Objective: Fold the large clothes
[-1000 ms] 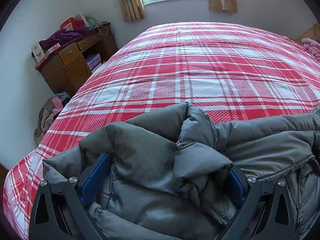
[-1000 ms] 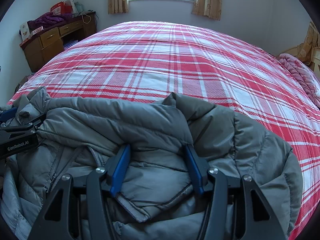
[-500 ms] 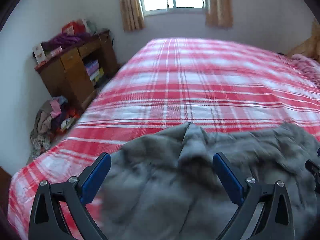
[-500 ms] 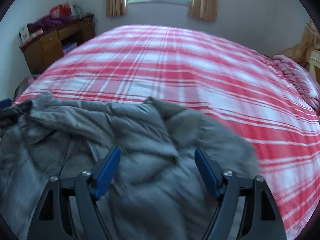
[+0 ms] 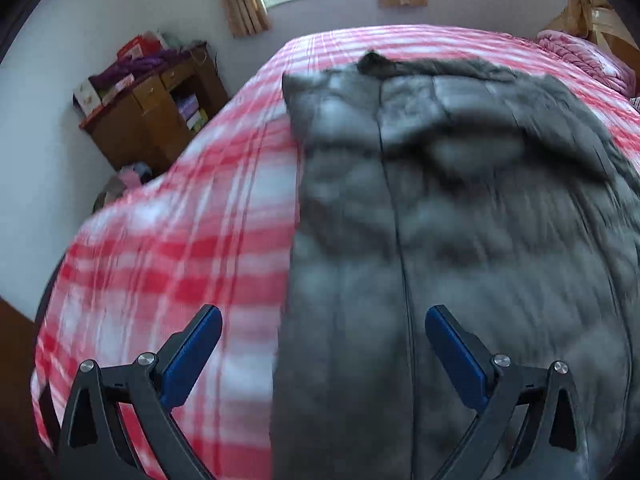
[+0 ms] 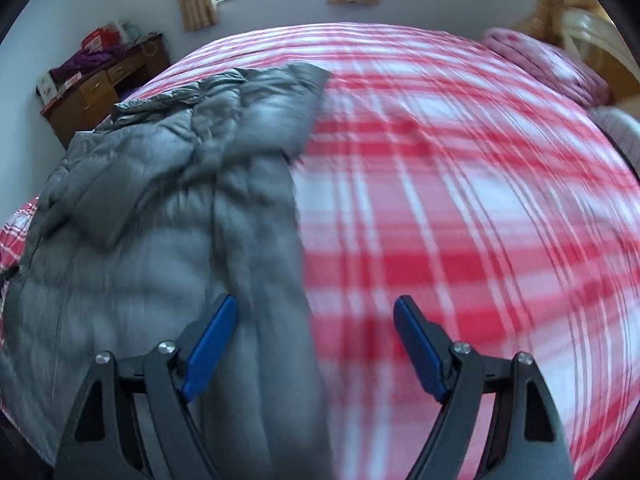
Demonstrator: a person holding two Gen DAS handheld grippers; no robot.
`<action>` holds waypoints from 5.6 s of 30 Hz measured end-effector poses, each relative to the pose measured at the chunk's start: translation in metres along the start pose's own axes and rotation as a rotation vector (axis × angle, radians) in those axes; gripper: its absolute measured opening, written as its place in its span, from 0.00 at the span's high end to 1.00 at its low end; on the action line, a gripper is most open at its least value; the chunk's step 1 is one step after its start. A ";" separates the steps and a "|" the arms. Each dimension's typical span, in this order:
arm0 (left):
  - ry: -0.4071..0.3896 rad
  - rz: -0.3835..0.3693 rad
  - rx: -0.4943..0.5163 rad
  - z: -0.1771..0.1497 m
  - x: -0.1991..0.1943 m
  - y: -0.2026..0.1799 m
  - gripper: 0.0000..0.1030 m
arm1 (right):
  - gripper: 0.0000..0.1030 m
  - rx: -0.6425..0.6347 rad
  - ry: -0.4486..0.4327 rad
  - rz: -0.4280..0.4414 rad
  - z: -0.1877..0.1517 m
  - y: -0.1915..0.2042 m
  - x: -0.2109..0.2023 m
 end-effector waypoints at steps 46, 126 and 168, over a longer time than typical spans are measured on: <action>-0.301 -0.424 -0.185 0.105 -0.096 0.088 0.90 | 0.94 0.092 -0.485 0.287 0.073 0.047 -0.213; -0.124 0.209 -0.048 0.228 0.168 0.015 0.01 | 0.09 -0.058 -0.076 -0.045 0.140 0.135 0.108; -0.149 0.293 -0.115 0.209 0.115 0.046 0.01 | 0.07 -0.143 -0.125 -0.118 0.173 0.207 0.073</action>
Point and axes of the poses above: each gripper's, at about its wrist camera, not at the fingertips, and x roughly the way its jaws point, y to its left, z to its top, the point moved 9 cm from there along x, roughly the way its jaws point, and after that the axes turned 4 degrees about y, right-handed, at the moved point
